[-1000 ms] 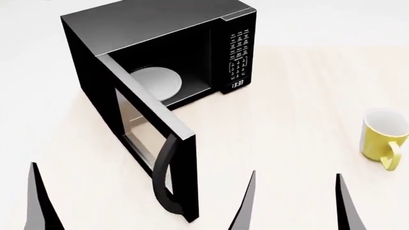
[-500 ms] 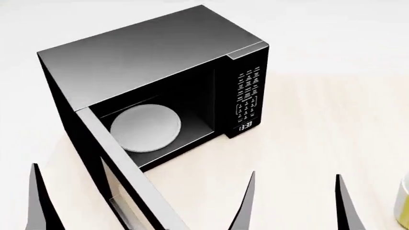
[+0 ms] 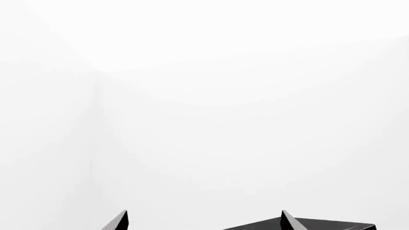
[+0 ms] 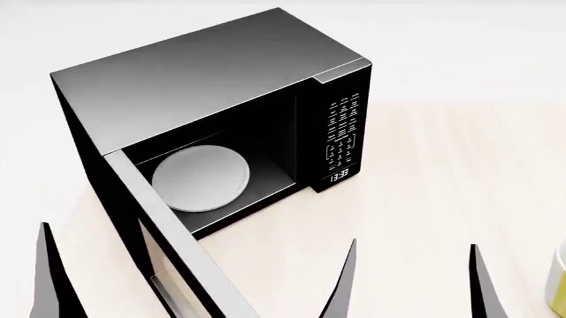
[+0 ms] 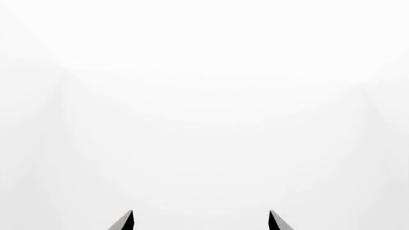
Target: Close the microwave.
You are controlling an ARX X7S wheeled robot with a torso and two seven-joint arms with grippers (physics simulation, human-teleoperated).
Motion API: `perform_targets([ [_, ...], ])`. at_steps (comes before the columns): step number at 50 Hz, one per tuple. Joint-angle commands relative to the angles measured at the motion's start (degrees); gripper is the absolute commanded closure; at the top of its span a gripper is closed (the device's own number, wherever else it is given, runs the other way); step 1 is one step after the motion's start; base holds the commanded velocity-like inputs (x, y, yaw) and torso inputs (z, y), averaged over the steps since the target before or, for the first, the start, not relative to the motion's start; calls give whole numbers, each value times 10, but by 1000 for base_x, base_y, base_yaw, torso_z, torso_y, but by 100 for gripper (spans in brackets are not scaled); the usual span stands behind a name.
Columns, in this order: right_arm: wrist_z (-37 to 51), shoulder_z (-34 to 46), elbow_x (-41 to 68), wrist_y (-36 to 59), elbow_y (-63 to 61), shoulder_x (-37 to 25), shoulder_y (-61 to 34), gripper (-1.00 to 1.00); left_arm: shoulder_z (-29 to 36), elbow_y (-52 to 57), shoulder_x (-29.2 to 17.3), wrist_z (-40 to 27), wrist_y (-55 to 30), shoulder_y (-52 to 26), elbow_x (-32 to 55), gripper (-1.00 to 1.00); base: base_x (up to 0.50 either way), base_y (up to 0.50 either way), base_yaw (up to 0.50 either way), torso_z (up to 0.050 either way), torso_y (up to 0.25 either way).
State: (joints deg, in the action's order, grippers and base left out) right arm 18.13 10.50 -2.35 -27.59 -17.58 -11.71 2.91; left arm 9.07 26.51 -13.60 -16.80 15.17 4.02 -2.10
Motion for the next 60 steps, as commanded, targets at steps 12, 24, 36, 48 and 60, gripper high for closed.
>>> perform_targets([
  [12, 10, 5, -2, -12, 7, -7, 0, -100, 3, 70, -186, 203, -150, -21, 251, -100, 0, 0, 0, 0, 0],
  [24, 15, 9, 0, -13, 14, -9, -3, -100, 29, 19, -247, 308, -135, -34, 264, -100, 0, 0, 0, 0, 0],
  [36, 21, 13, -6, -13, 17, -11, -2, -100, -23, 8, -297, 330, -73, 76, 272, -100, 0, 0, 0, 0, 0],
  [48, 23, 18, -5, -14, 23, -14, -2, -100, 25, -33, -277, 372, -79, 18, 260, -100, 0, 0, 0, 0, 0],
  [60, 25, 22, -4, -13, 25, -18, -3, -100, 59, -89, -219, 367, -69, -43, 218, -100, 0, 0, 0, 0, 0],
])
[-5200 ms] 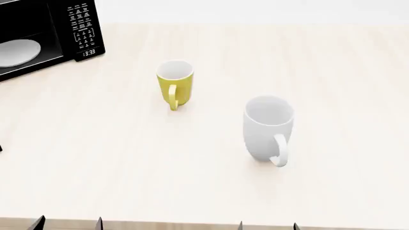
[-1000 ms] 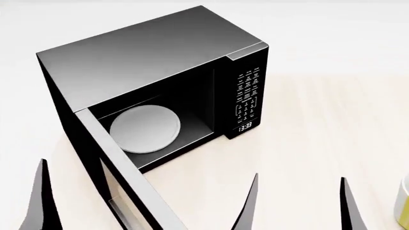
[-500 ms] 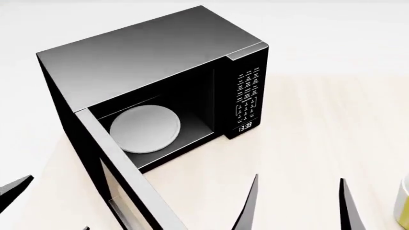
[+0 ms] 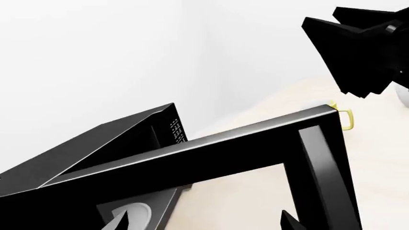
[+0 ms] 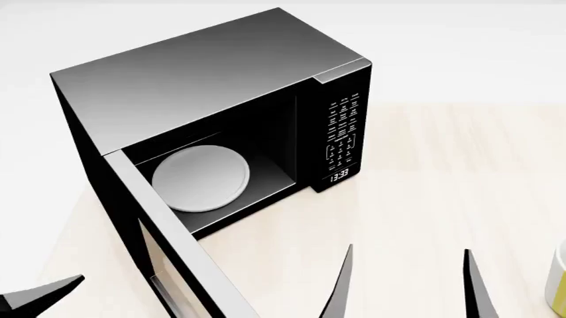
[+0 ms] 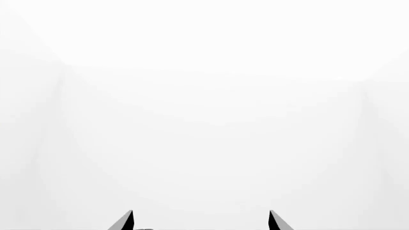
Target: Close the microwave.
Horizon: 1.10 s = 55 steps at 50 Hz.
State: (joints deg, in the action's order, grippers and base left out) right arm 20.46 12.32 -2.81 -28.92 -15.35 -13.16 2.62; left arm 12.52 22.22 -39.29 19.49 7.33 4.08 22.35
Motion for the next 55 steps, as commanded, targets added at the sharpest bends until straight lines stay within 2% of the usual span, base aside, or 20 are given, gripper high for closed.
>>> perform_targets([
  [1, 3, 4, 1, 0, 2, -3, 0, -100, 25, -49, 40, 4, 11, -45, -27, -100, 0, 0, 0, 0, 0],
  [14, 4, 10, 4, 0, 10, -6, -2, -100, 50, -84, 78, 4, 22, -84, -53, -100, 0, 0, 0, 0, 0],
  [55, 13, 22, 6, -2, 15, -16, -3, -100, 91, -157, 144, 1, 51, -144, -92, -100, 0, 0, 0, 0, 0],
])
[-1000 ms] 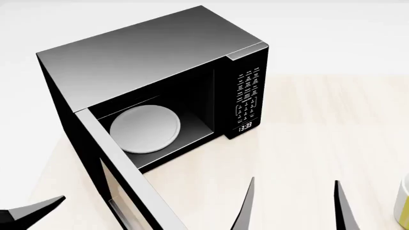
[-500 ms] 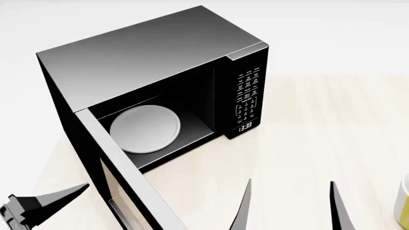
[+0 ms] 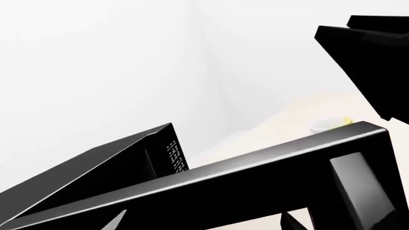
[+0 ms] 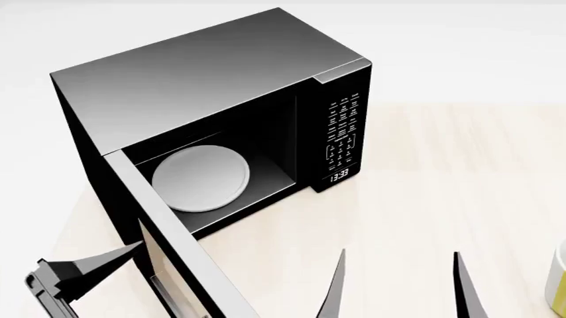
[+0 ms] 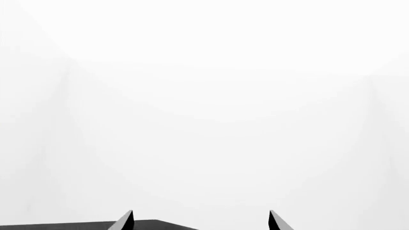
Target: Close the microwave.
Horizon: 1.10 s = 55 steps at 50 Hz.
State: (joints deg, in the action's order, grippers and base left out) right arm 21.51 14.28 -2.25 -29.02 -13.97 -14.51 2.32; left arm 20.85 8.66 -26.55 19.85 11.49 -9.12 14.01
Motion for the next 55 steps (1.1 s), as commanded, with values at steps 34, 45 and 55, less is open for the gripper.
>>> perform_targets([
  [34, 11, 9, 5, 1, 2, -9, -2, -100, 23, -74, 59, -20, 32, -41, -24, -100, 0, 0, 0, 0, 0],
  [45, 14, 12, 6, 0, 4, -11, -3, -100, 19, -98, 75, -35, 40, -56, -29, -100, 0, 0, 0, 0, 0],
  [55, 16, 13, 7, 0, 5, -13, -3, -100, 20, -126, 91, -47, 49, -73, -39, -100, 0, 0, 0, 0, 0],
])
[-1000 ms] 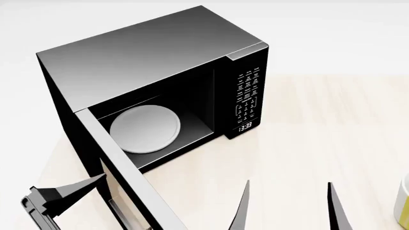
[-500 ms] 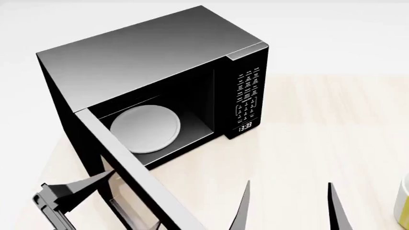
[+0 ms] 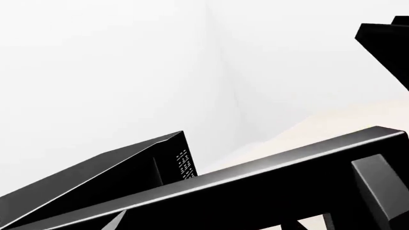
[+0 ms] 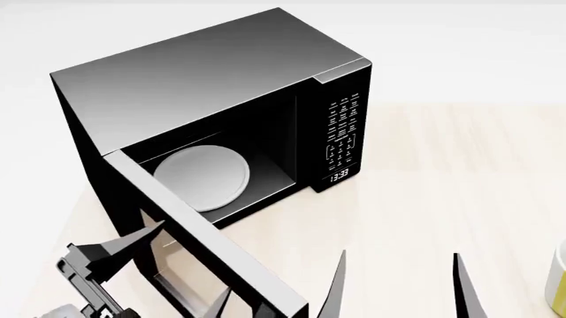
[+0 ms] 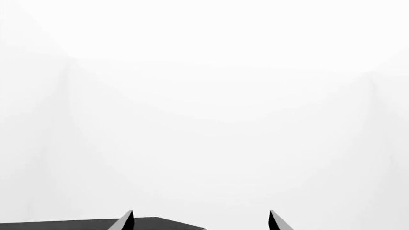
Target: Close the microwave.
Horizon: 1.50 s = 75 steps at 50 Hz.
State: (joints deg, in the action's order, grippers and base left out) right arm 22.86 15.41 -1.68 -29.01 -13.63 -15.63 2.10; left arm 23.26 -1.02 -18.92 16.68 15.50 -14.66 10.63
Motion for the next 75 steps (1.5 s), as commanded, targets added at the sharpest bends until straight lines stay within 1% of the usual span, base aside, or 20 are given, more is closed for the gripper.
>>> perform_targets([
  [1, 2, 2, 2, 0, 2, -2, -1, -100, -4, -31, 15, -16, 10, -18, -6, -100, 0, 0, 0, 0, 0],
  [25, 9, 6, 4, 1, 1, -6, -2, -100, -1, -113, 38, -27, 37, -48, -14, -100, 0, 0, 0, 0, 0],
  [36, 12, 7, 4, 2, 0, -8, -3, -100, 4, -164, 50, -31, 62, -64, -27, -100, 0, 0, 0, 0, 0],
  [46, 14, 9, 4, 1, 0, -10, -2, -100, 5, -176, 53, -37, 67, -68, -29, -100, 0, 0, 0, 0, 0],
  [75, 20, 13, 6, 1, 2, -15, -4, -100, 4, -256, 86, -65, 104, -110, -37, -100, 0, 0, 0, 0, 0],
])
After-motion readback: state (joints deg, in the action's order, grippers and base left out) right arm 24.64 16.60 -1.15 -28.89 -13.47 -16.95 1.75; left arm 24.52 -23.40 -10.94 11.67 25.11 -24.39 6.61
